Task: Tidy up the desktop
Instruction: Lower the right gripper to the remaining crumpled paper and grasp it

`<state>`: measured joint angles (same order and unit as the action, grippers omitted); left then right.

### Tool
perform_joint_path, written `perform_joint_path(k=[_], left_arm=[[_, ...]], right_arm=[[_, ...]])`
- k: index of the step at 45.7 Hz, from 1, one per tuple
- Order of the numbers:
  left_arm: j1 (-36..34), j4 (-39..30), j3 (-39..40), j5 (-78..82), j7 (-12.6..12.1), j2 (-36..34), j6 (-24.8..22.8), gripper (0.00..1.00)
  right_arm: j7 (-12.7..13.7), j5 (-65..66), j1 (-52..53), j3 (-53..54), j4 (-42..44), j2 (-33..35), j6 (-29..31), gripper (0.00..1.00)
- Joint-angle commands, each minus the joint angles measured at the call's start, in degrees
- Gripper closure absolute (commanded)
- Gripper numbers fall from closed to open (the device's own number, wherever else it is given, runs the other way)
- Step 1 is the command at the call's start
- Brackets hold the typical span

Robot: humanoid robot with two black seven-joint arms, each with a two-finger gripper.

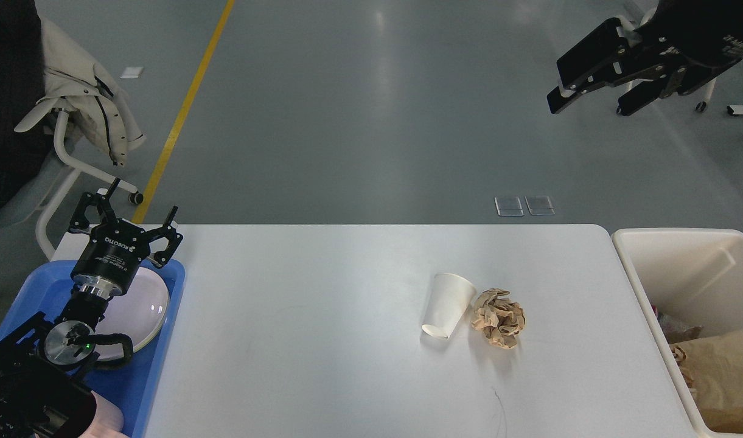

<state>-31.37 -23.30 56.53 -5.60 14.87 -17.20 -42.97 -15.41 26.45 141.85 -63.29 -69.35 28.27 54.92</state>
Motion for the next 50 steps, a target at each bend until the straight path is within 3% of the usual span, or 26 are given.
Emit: perform_joint_path(k=[1, 2, 7, 15, 20, 23, 34, 50], left_arm=[[0.0, 0.01, -0.02, 0.06, -0.01, -0.02, -0.01, 0.0], [0.0, 0.01, -0.02, 0.06, -0.01, 0.06, -0.01, 0.0], [0.0, 0.01, -0.02, 0.06, -0.01, 0.06, -0.01, 0.0], [0.0, 0.01, -0.02, 0.06, -0.01, 0.06, -0.01, 0.0], [0.0, 0.01, -0.02, -0.03, -0.01, 0.06, -0.01, 0.0], [0.0, 0.01, -0.02, 0.06, -0.01, 0.06, -0.01, 0.0], [0.0, 0.01, -0.02, -0.03, -0.01, 0.06, -0.01, 0.0], [0.0, 0.01, -0.1, 0.06, -0.01, 0.06, -0.01, 0.0]], right_arm=[[0.11, -0.08, -3.05, 0.54, -0.78, 0.47, 0.08, 0.0], [0.2, -0.17, -5.24, 0.54, -0.78, 0.21, 0.08, 0.0], [0.64, -0.52, -20.09, -0.86, -0.7, -1.9, -14.11, 0.0], [0.82, -6.14, -39.34, -1.48, 0.97, -7.61, -31.25, 0.0], [2.65, -9.75, -49.72, -1.22, 3.43, -11.83, -41.37, 0.0], [4.24, -9.93, -54.21, -0.61, 6.24, -12.98, -43.4, 0.0], [6.0, -10.28, -63.71, 7.48, 16.7, -14.12, -44.28, 0.0], [6.18, -10.28, -67.49, 10.65, 17.67, -14.47, -44.72, 0.0]])
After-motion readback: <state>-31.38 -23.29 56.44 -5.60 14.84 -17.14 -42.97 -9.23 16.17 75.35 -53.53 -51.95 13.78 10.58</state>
